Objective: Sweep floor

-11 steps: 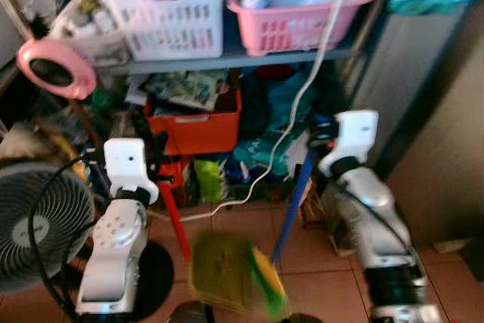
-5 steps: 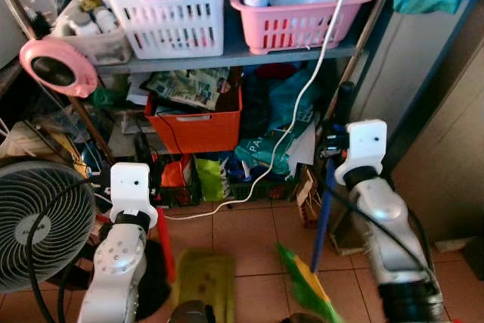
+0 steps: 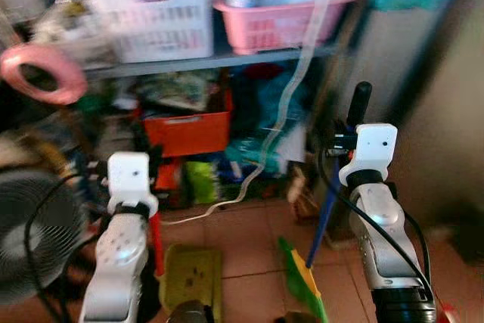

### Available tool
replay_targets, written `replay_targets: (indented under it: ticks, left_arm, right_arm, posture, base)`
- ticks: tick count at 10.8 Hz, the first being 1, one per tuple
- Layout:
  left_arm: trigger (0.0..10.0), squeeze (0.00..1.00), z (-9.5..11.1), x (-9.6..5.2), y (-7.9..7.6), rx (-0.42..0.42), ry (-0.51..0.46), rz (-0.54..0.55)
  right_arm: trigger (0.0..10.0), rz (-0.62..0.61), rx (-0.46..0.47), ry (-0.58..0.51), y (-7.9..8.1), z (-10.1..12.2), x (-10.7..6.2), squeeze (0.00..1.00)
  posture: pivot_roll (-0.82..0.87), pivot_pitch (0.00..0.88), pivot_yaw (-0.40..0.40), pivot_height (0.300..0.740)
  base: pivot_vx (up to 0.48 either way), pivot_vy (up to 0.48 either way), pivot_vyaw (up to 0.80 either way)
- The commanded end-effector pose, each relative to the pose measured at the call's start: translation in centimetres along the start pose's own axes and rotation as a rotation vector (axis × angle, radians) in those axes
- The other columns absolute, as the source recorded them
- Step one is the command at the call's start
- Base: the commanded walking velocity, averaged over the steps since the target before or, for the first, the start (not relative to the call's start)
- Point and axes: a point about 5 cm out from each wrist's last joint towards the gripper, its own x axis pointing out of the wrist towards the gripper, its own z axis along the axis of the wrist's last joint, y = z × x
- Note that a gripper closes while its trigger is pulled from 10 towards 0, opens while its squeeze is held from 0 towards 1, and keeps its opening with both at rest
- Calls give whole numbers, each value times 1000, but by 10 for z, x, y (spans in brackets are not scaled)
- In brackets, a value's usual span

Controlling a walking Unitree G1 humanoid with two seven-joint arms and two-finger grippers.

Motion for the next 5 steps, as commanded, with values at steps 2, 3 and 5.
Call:
replay_targets:
  ticks: [2, 3, 5]
  left_arm:
    - [10000, 0, 13, 4, -2, -11, -60, -19]
    - [10000, 0, 14, 5, -3, -13, -58, -20]
    - [10000, 0, 15, 5, -6, -14, -57, -28]
  right_arm:
    - [10000, 4, 13, -3, 4, 0, 2, 0]
    - [10000, 41, 36, -16, 16, 2, 6, 0]
    - [10000, 55, 58, -26, 22, 6, 11, 0]
  posture:
    - [-26, 17, 64, 740]
    - [-35, 24, 77, 740]
    - [-26, 36, 72, 740]
  base:
    - [0, 0, -222]
    - [0, 0, 0]
    - [-133, 0, 0]
